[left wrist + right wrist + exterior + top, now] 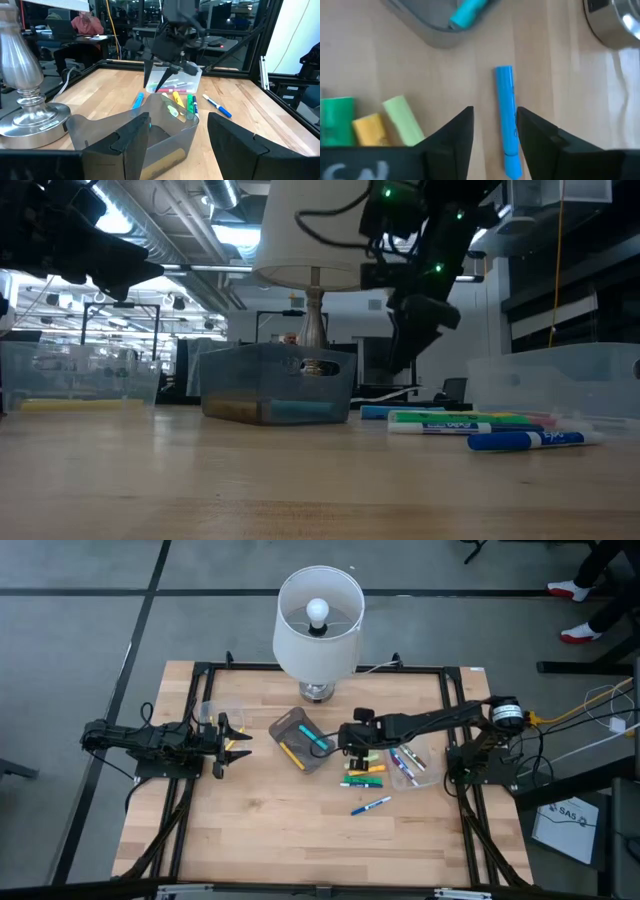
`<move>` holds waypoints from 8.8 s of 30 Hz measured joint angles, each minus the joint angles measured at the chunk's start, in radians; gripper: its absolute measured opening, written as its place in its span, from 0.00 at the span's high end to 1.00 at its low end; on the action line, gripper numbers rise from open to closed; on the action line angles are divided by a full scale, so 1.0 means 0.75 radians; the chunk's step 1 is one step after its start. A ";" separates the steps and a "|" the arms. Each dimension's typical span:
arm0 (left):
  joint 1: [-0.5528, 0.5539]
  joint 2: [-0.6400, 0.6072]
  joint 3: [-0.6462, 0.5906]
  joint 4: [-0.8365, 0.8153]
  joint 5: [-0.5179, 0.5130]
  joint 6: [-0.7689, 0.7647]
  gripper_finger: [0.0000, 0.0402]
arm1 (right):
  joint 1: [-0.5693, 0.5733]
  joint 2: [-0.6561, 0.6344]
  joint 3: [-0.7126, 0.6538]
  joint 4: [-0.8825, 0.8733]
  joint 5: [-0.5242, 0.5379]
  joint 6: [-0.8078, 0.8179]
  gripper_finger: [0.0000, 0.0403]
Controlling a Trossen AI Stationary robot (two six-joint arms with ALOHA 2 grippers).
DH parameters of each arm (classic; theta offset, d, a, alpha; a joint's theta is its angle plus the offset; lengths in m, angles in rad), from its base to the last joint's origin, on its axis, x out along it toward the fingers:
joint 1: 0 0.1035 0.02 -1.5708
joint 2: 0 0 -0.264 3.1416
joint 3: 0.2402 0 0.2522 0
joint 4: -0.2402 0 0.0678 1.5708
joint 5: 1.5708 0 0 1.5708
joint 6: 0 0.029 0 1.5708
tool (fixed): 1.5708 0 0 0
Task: Pick & Place Markers
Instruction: Put the blue marker into the black bin, then put the top dark blue highlighter into the right transparent bin
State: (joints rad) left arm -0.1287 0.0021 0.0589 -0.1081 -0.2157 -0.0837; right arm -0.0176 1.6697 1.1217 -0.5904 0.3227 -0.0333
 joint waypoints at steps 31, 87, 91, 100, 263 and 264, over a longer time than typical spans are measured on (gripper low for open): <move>-0.001 0.000 0.001 0.001 0.000 0.000 0.51 | -0.231 0.168 0.001 0.084 -0.181 -0.236 0.46; 0.000 0.001 0.000 0.000 0.000 0.000 0.51 | -0.197 0.163 -0.005 0.078 -0.431 0.045 0.84; 0.000 0.001 0.000 0.000 0.000 0.000 0.51 | -0.171 0.150 -0.005 0.073 -0.411 0.062 0.84; 0.000 0.001 0.001 0.000 0.000 0.000 0.51 | -0.114 0.091 -0.002 0.083 -0.177 0.190 0.84; 0.000 0.000 0.000 0.001 0.000 0.000 0.51 | -0.060 0.396 0.223 0.935 -0.293 0.536 0.73; -0.001 0.001 0.001 0.001 0.001 0.000 0.51 | -0.049 0.393 0.223 0.941 -0.272 0.525 0.73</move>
State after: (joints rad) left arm -0.1291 0.0025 0.0593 -0.1077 -0.2153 -0.0837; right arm -0.0545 1.9646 1.2892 0.1153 0.1184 0.3602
